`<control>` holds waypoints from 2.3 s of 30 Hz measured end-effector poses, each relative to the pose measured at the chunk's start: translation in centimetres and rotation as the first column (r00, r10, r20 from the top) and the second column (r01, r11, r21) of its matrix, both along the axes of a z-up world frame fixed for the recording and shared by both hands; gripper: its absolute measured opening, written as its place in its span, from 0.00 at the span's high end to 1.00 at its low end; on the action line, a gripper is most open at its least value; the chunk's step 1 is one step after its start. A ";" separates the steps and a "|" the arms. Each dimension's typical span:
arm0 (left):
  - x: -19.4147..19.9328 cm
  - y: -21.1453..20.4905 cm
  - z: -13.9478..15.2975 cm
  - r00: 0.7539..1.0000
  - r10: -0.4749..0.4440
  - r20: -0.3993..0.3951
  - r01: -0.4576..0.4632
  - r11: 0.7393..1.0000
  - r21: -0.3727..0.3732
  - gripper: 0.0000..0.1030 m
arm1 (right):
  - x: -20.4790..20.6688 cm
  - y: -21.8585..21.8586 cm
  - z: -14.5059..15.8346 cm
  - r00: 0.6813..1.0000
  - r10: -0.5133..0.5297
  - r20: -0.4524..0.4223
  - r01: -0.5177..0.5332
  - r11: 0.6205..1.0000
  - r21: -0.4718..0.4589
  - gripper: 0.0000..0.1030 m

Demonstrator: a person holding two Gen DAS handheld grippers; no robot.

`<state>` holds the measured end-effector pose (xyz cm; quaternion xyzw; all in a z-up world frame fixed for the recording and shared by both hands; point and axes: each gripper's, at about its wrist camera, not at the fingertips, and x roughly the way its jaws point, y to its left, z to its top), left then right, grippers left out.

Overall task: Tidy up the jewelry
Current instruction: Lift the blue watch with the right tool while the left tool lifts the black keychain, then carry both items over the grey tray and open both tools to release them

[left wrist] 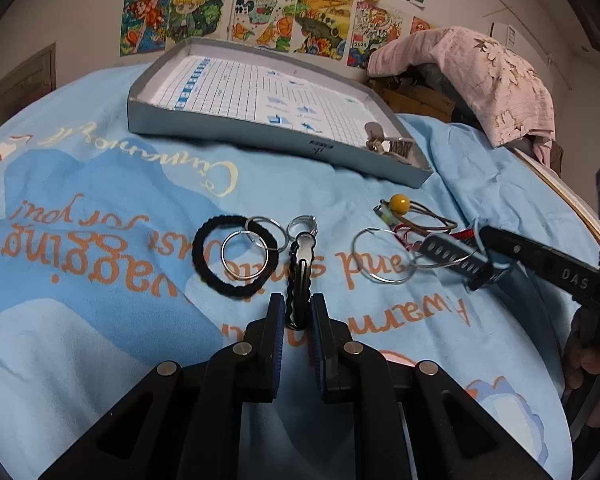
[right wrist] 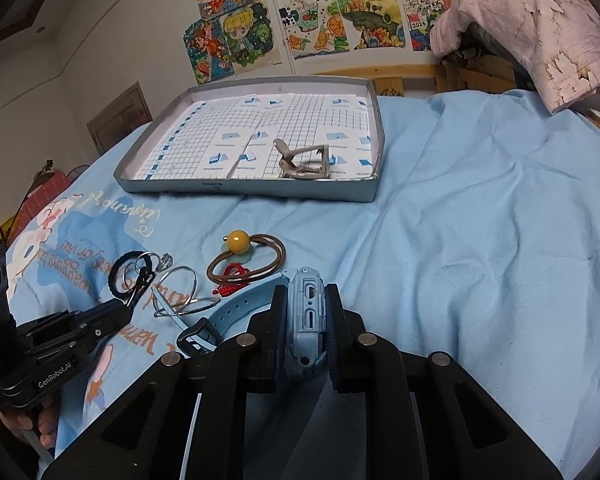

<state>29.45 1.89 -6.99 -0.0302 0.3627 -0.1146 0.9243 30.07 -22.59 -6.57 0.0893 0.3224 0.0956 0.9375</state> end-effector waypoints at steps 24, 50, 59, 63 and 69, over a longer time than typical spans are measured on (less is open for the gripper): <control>-1.8 0.2 1.6 0.992 -0.042 0.121 0.049 0.997 -0.060 0.89 | -1.7 0.6 2.8 0.985 -0.018 0.171 0.044 0.988 -0.148 0.85; -8.2 -2.8 3.3 0.993 -0.098 0.065 0.100 0.995 -0.020 0.89 | -8.6 -0.5 5.9 0.999 0.033 -0.014 -0.035 0.864 -0.502 0.85; -6.0 -2.1 6.1 0.992 -0.047 0.115 0.051 0.998 -0.033 0.89 | -5.3 -0.4 7.8 0.995 0.032 0.098 0.000 0.951 -0.309 0.85; -3.1 -0.9 7.9 0.986 0.005 0.165 0.003 0.999 -0.053 0.89 | -1.1 0.2 8.4 0.985 0.007 0.170 0.024 0.984 -0.177 0.85; 4.8 0.7 10.0 0.966 0.103 0.238 -0.088 0.993 -0.076 0.89 | 6.8 2.2 8.0 0.971 -0.022 0.239 0.043 0.996 -0.084 0.85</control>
